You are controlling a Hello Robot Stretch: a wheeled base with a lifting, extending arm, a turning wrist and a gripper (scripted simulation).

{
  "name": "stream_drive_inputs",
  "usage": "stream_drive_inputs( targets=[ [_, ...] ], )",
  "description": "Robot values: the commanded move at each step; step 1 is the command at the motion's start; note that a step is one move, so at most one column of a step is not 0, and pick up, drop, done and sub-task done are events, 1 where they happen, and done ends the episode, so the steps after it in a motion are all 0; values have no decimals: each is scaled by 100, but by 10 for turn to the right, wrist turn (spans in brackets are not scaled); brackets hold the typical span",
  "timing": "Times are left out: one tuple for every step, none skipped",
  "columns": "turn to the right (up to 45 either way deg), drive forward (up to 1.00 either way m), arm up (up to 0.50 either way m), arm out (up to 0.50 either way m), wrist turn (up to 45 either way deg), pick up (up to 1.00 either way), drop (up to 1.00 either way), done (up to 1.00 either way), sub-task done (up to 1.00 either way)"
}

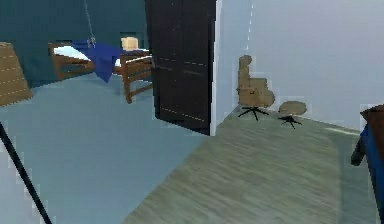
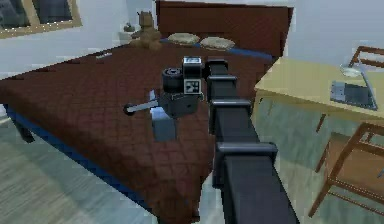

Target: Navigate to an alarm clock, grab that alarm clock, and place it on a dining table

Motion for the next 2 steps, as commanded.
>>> stream_drive_inputs(
  targets=[
    [-270, 0, 0, 0, 0, 0, 0, 0, 0],
    [0, 95, 0, 0, 0, 0, 0, 0, 0]
  ],
)
